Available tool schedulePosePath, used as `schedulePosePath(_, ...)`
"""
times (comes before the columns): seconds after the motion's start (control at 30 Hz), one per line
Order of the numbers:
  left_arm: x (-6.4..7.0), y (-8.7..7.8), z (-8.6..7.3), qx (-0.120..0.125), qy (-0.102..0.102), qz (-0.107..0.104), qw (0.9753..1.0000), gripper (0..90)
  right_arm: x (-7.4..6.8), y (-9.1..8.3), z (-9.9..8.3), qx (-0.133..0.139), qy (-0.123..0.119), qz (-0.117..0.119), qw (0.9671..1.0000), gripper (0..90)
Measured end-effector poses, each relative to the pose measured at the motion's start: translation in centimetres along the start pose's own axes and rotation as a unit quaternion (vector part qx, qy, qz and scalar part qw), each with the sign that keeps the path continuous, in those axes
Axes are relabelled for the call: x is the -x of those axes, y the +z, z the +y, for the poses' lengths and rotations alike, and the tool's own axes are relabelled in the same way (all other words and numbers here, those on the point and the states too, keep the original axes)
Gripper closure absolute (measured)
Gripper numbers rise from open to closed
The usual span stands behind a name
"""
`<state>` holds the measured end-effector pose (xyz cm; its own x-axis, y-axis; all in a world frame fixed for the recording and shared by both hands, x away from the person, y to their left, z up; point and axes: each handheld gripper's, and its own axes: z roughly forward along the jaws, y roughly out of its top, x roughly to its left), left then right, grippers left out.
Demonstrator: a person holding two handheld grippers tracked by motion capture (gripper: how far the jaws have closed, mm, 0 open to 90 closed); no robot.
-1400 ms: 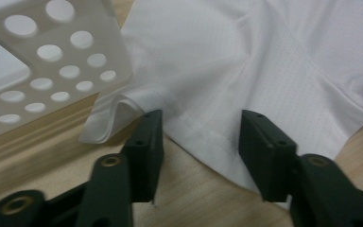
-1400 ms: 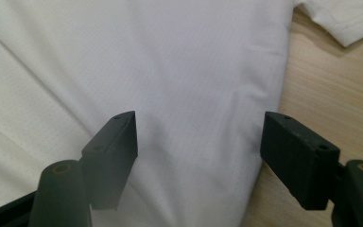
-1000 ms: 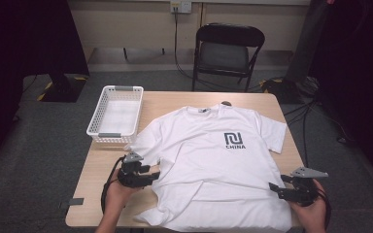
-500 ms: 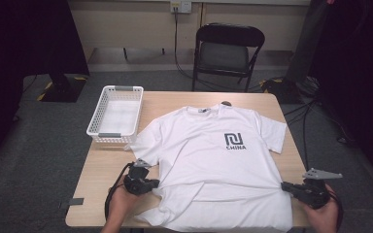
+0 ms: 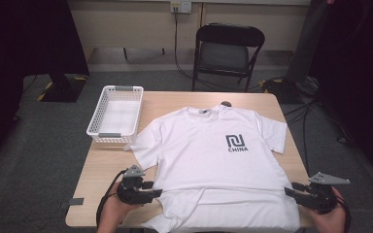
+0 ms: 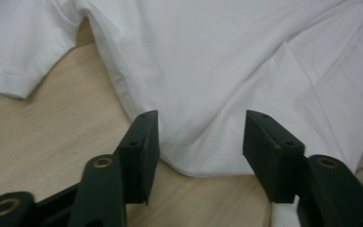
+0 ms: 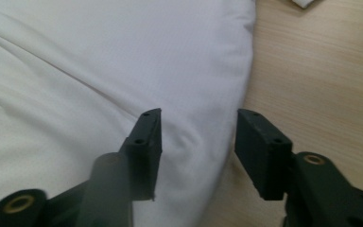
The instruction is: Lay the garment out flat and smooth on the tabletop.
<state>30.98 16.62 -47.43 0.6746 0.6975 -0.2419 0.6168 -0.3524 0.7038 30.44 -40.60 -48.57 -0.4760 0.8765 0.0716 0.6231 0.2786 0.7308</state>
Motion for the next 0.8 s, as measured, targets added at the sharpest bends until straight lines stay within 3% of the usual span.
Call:
schedulePosePath(0.1,1.0,0.2,-0.6,0.008,0.016,0.007,0.9998,33.8,-0.6,-0.2,-0.5,-0.006,-0.010,-0.009,0.9999,47.0)
schedulePosePath(0.27,1.8,1.2,-1.2,-0.006,0.021,0.029,0.9994,33.7,-1.5,-0.1,-1.4,-0.024,-0.023,-0.028,0.9991,43.5)
schedulePosePath(0.37,2.2,1.6,-1.2,-0.018,0.031,0.044,0.9984,39.3,-2.0,-0.3,-1.6,-0.026,-0.023,-0.030,0.9990,43.6)
schedulePosePath(0.47,2.8,1.6,-1.1,-0.025,0.028,0.042,0.9984,49.1,-2.4,-0.5,-1.8,-0.028,-0.019,-0.034,0.9988,43.6)
schedulePosePath(0.7,3.9,2.1,-1.2,-0.029,0.017,0.028,0.9990,51.0,-2.8,-1.2,-2.5,-0.030,-0.011,-0.037,0.9988,44.4)
schedulePosePath(0.8,4.0,2.3,-1.0,-0.035,0.026,0.032,0.9985,55.7,-2.8,-1.2,-2.4,-0.029,-0.015,-0.033,0.9989,49.8)
